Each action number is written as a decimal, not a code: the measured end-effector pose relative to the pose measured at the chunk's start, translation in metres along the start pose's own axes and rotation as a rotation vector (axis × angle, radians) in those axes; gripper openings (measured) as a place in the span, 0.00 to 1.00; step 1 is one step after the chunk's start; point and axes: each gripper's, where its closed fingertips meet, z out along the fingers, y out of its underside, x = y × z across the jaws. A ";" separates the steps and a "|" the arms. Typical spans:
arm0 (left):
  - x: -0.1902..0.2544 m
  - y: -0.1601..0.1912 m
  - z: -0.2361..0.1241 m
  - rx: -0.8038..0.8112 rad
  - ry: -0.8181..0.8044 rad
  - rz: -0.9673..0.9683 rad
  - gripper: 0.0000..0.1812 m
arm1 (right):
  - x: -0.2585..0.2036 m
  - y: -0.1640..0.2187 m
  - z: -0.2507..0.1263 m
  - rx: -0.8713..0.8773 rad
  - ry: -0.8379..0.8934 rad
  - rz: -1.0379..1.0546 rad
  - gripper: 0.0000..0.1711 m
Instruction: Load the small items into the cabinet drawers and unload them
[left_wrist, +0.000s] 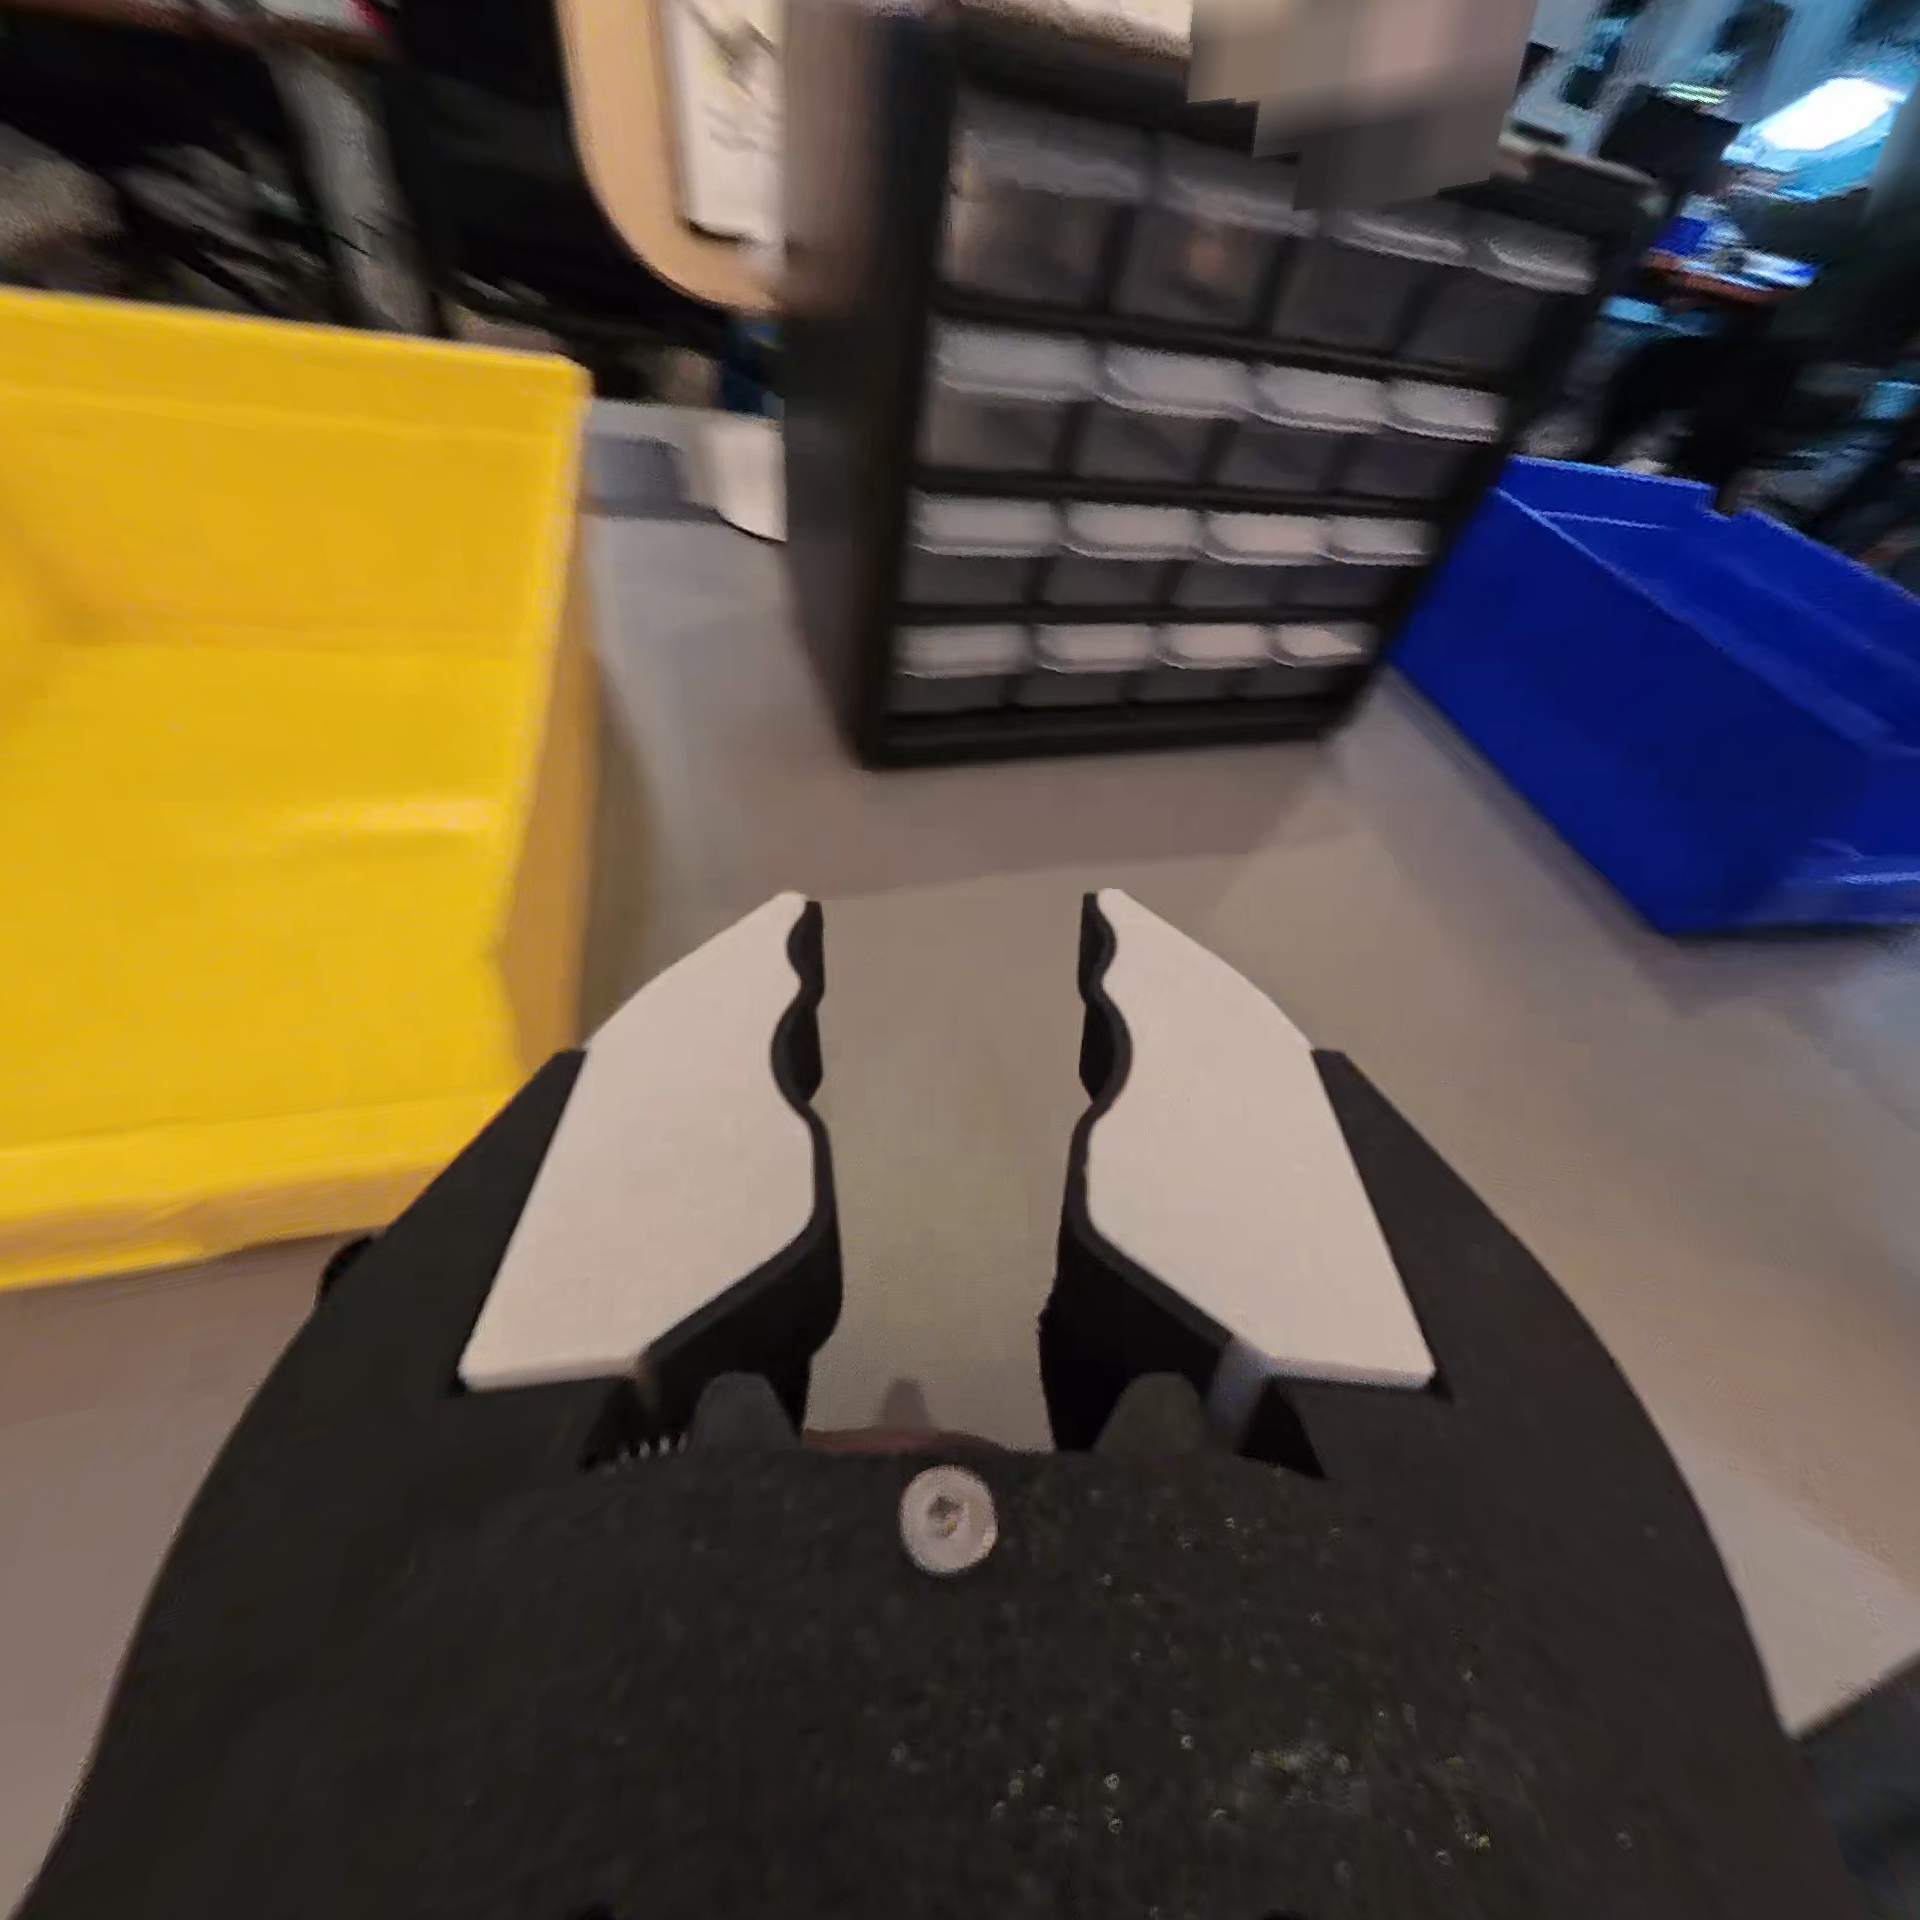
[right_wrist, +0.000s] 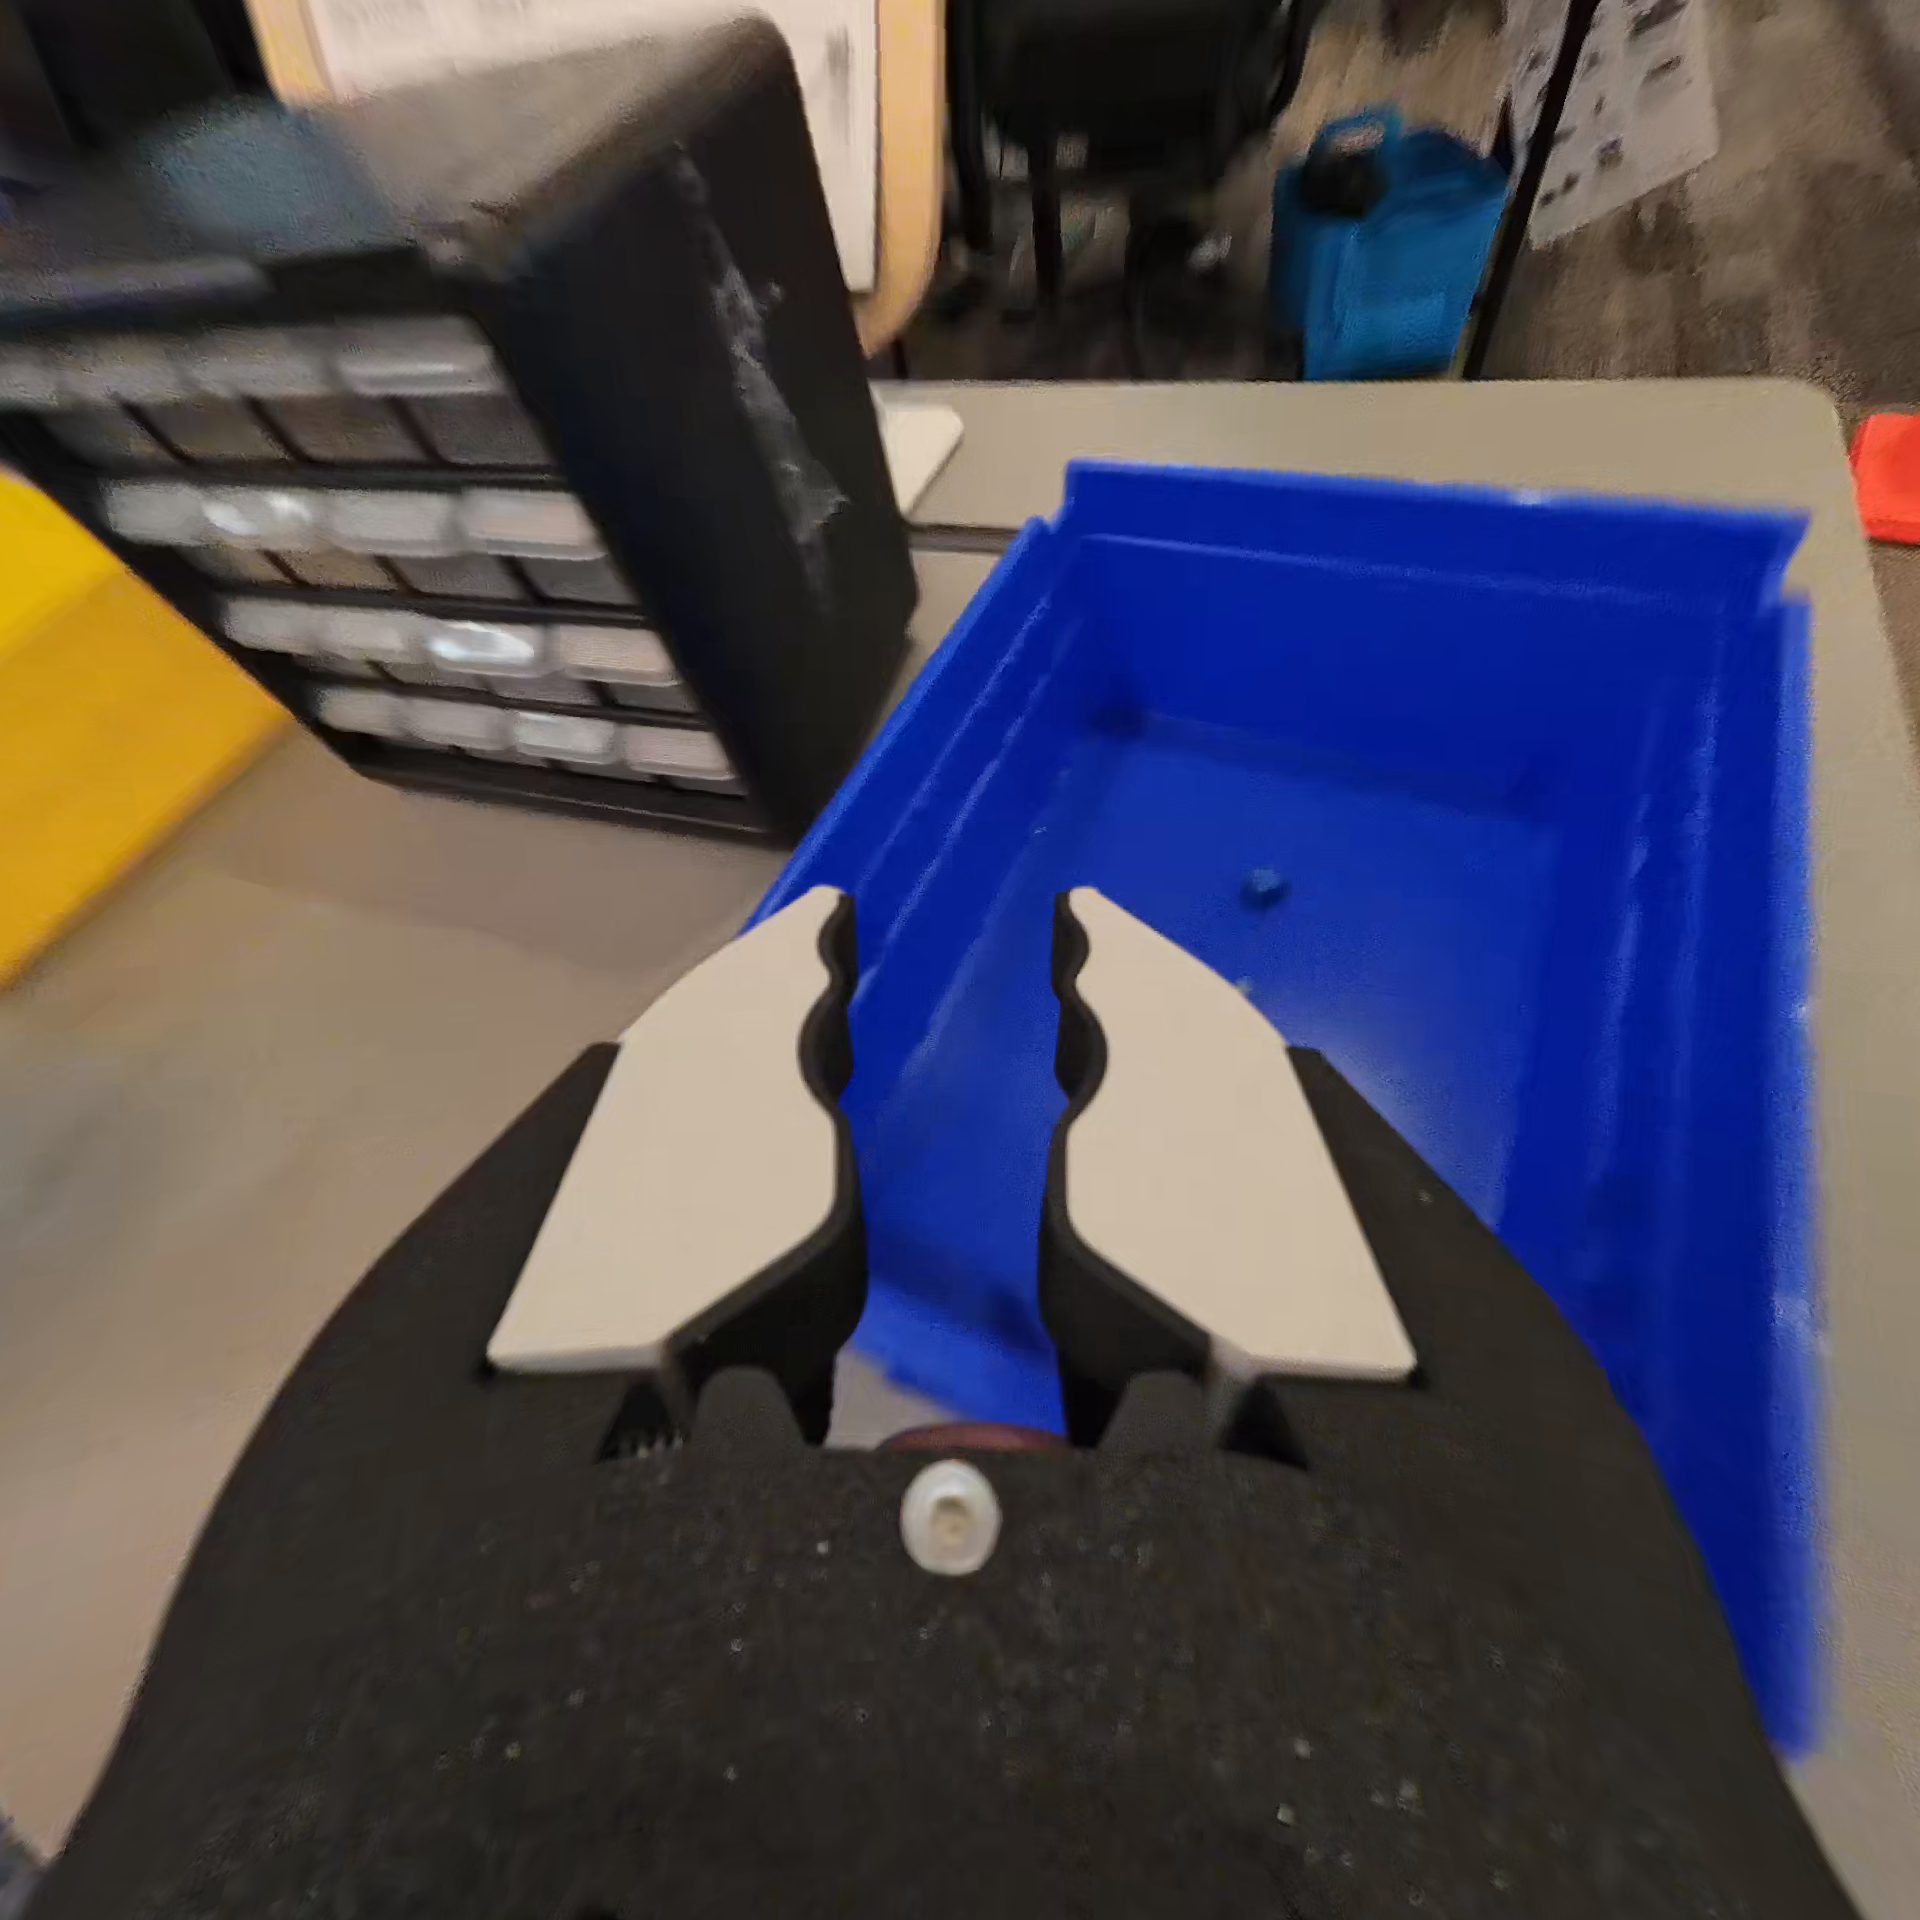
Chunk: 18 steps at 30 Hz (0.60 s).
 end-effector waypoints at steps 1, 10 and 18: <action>-0.011 -0.004 -0.011 0.030 -0.057 0.020 0.26 | -0.009 0.015 -0.013 0.047 0.002 0.049 0.21; -0.108 0.031 -0.074 -0.073 -0.330 -0.040 0.24 | -0.009 0.108 -0.059 0.080 0.266 -0.054 0.23; -0.142 0.048 -0.073 -0.153 -0.413 -0.029 0.25 | -0.003 0.119 -0.055 0.054 0.240 -0.019 0.23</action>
